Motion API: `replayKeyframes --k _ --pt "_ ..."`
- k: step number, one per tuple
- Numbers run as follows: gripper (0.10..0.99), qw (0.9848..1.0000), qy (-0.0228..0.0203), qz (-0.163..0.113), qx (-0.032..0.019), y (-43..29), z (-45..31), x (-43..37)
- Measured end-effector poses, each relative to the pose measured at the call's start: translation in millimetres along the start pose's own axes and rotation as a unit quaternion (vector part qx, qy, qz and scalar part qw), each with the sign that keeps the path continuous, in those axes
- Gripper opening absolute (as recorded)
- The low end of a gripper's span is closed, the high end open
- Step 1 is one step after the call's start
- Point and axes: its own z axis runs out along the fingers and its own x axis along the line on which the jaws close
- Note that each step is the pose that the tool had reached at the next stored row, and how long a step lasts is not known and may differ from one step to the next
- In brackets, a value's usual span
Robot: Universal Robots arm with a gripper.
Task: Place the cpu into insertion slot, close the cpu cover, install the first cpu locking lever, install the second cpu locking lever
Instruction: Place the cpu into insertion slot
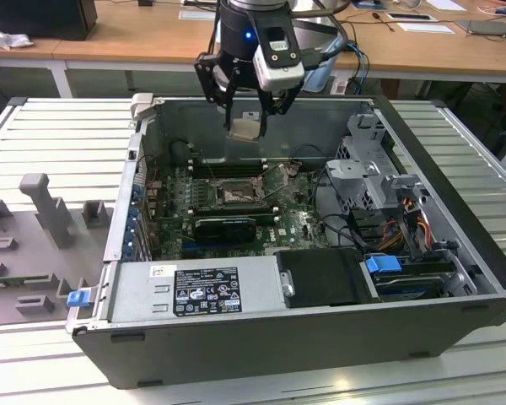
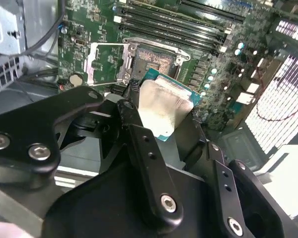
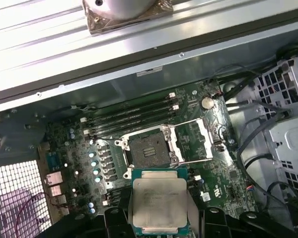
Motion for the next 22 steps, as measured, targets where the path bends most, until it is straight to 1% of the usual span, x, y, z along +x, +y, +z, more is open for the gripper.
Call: replayKeyframes --k 3,5,6,10,16,20,22 --pt "0.529 0.9998 -0.0017 0.019 -0.0004 0.0 0.1 0.0" --pt "0.529 0.9993 -0.0033 0.037 -0.0008 0.0 0.1 0.0" --pt "0.529 0.9988 -0.0044 0.048 -0.0009 0.0 0.1 0.0" --pt "0.529 0.9972 -0.0066 0.074 -0.0014 0.0 0.2 0.0" --pt "0.529 0.9959 -0.0081 0.090 -0.0017 0.0 0.2 0.0" --pt "0.529 0.9943 -0.0095 0.106 -0.0021 0.0 0.4 0.0" --pt "0.529 0.9938 -0.0099 0.111 -0.0021 0.0 0.4 0.0"
